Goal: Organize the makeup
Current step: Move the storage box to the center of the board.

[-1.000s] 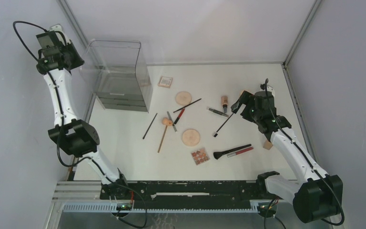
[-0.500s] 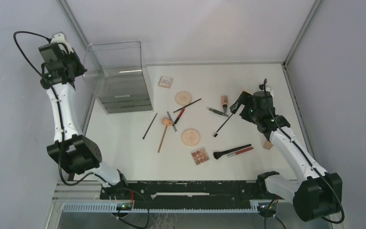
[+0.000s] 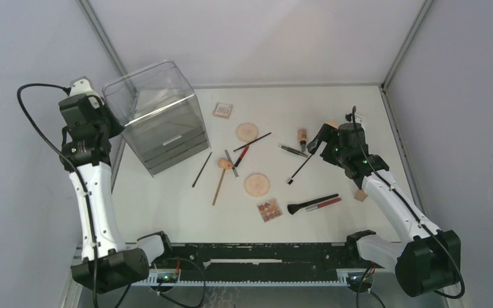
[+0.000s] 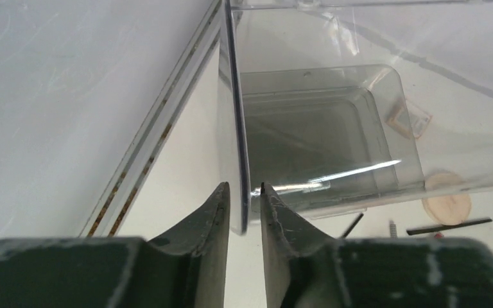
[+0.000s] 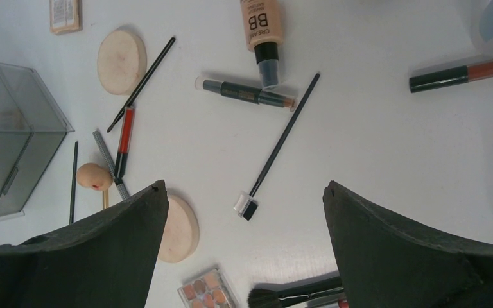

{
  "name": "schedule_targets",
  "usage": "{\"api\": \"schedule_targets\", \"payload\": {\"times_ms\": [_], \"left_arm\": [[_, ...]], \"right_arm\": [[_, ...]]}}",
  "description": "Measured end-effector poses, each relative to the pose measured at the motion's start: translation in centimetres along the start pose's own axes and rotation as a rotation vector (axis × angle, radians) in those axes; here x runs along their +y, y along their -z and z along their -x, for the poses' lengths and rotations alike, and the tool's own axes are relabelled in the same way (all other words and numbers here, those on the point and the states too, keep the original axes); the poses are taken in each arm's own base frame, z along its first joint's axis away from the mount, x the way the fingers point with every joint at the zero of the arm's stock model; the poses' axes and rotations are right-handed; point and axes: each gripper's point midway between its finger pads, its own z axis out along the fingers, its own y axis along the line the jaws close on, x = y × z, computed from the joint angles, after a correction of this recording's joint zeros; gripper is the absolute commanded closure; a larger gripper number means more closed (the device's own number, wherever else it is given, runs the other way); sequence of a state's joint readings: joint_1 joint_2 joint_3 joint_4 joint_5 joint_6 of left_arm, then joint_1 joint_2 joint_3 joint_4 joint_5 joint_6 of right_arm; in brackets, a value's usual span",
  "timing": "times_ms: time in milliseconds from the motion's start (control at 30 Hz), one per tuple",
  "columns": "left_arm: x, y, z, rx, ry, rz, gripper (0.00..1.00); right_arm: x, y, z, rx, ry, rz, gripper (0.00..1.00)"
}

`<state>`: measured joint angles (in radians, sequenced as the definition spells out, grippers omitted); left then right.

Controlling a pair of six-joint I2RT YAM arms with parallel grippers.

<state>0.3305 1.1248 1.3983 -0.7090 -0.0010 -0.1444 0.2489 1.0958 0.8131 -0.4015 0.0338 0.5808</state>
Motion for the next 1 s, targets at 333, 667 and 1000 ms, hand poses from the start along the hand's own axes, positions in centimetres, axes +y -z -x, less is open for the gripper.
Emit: {"api": "schedule_targets", "payload": {"times_ms": [333, 667, 1000], "left_arm": [[-8.5, 4.4, 1.1, -0.035, -0.159, -0.130, 0.52], [-11.8, 3.5, -1.1, 0.009, -0.271, -0.111, 0.41], [-9.9, 7.4, -7.5, -0.003, -0.403, -0.235, 0.34]], "right_arm": [[1.2, 0.2, -0.8, 0.022, 0.024, 0.039, 0.03], [1.8, 2.2, -0.2, -0.024, 0.038, 0.065, 0.03], [4.3, 3.2, -0.4, -0.046, 0.079, 0.163, 0.02]]}}
